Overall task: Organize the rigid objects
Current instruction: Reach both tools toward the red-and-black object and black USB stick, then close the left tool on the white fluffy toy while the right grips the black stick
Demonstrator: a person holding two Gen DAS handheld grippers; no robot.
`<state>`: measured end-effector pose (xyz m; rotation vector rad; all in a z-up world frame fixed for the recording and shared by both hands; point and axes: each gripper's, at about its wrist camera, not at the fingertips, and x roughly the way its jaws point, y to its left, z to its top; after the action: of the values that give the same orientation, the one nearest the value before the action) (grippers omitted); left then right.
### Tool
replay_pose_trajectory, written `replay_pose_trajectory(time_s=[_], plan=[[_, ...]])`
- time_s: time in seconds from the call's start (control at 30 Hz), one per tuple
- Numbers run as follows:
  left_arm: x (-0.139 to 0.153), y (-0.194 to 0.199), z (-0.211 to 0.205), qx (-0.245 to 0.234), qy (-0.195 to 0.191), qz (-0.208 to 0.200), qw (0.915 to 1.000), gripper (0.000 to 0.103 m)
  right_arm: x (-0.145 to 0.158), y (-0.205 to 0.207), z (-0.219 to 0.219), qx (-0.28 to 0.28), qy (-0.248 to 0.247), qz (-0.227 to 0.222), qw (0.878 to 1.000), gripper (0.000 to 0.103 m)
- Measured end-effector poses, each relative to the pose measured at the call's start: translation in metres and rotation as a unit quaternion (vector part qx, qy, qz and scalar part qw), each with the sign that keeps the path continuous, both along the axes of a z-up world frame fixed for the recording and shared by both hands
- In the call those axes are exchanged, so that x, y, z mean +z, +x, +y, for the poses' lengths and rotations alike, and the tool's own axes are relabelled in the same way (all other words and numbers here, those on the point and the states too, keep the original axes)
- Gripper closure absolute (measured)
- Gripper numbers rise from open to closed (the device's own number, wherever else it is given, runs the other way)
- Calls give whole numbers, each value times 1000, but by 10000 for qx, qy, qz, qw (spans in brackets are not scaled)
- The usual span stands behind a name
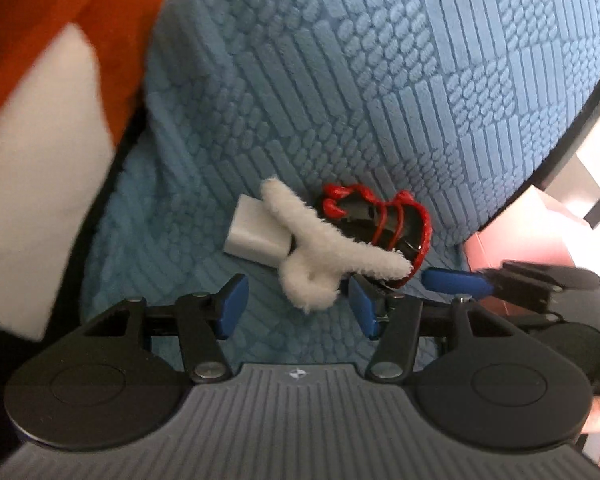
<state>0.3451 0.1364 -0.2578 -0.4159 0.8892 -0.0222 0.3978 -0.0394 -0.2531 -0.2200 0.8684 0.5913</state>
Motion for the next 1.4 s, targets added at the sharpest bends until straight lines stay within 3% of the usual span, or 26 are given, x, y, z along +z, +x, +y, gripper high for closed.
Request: replay_pose_trajectory(time_s=[0.33,0.47,0.53,0.67,0.93,1.4], plan=[[-16,23,-11,-212,102,142,9996,41,-25,24,0,199,-240,365,9988,63],[-25,28,-17,-193,207,254,9993,41,-27,23,5,310,-317,275,9986,62],[-27,31,-21,-225,226,252,9992,41,-28,23,7,339,-294,282,9986,68],[-31,38,-32,-243,278,215,9991,41,-28,20,10,428,-387,212,9981,69],[-34,40,-43,-128,504,271,9983,63,-27,13,16,441,-537,193,9974,72],[-23,14,-54,-16,342,414,9986,65,-26,-25,5,-13,-744,180,9971,75]])
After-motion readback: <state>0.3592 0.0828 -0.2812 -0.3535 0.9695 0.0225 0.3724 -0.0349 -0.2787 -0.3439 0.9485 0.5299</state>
